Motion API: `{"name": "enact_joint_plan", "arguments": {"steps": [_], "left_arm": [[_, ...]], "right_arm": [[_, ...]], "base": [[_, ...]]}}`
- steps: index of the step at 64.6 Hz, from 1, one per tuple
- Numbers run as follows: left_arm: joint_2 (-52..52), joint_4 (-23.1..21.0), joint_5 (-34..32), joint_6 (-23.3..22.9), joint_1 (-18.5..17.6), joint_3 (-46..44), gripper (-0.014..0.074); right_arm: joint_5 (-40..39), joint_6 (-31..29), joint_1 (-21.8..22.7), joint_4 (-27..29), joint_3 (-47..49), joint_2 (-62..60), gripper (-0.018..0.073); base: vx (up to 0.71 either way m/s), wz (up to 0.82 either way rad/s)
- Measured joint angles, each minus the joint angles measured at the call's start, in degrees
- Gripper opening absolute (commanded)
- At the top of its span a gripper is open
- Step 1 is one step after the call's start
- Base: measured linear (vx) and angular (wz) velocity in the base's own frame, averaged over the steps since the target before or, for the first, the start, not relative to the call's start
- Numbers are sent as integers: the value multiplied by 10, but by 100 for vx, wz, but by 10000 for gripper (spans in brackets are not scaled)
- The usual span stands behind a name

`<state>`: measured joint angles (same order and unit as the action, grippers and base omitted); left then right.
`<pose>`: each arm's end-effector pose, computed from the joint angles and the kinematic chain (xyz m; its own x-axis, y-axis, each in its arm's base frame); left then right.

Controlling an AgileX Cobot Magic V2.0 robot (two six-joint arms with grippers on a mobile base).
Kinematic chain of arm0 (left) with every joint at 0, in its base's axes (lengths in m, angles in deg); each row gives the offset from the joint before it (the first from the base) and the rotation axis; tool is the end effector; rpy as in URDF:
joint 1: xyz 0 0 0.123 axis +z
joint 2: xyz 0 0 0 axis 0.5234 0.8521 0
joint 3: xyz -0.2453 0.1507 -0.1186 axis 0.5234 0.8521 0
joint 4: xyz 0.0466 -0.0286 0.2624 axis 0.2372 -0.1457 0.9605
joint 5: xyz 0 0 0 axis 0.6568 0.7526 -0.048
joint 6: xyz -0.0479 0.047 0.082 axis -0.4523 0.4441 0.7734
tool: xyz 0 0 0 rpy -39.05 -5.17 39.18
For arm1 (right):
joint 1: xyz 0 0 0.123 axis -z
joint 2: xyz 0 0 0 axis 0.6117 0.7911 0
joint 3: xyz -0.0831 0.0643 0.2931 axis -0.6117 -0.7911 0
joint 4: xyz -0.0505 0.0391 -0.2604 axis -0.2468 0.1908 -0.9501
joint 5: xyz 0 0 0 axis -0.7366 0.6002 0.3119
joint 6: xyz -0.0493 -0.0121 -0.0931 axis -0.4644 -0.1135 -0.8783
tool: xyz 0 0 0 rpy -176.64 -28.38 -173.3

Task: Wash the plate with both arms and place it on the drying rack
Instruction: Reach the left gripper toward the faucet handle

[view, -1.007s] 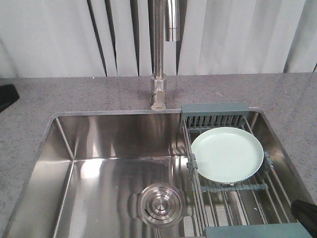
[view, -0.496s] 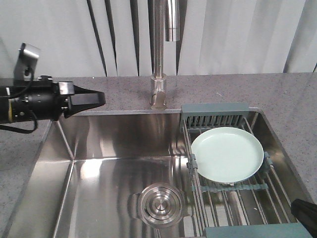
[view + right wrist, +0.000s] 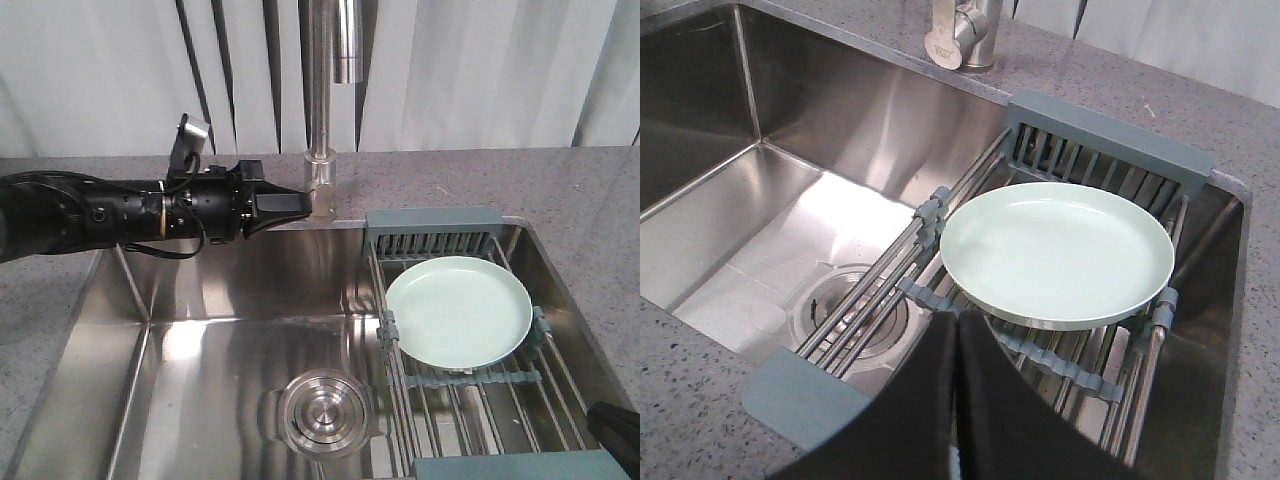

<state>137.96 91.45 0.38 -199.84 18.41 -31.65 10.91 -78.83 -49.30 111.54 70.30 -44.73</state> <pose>0.3986 -0.1810 0.2556 -0.8702 -0.2380 -0.4315 0.3443 0.3328 -0.8779 0.0707 0.0375 0.2675 -0.3052 -0.2762 -0.9114 -0.4617 0.8799 -0.1121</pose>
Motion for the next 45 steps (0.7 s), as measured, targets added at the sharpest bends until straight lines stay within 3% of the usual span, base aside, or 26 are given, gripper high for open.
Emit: {"name": "enact_joint_plan", "arguments": {"steps": [19, 45], "left_arm": [[101, -65, -3, 0, -31, -57, -6], [186, -116, 5, 0, -36, -134, -6]], "right_arm": [[0, 0, 0, 0, 0, 0, -8], [0, 0, 0, 1, 0, 0, -8]], "base": [[0, 0], [0, 0]]}}
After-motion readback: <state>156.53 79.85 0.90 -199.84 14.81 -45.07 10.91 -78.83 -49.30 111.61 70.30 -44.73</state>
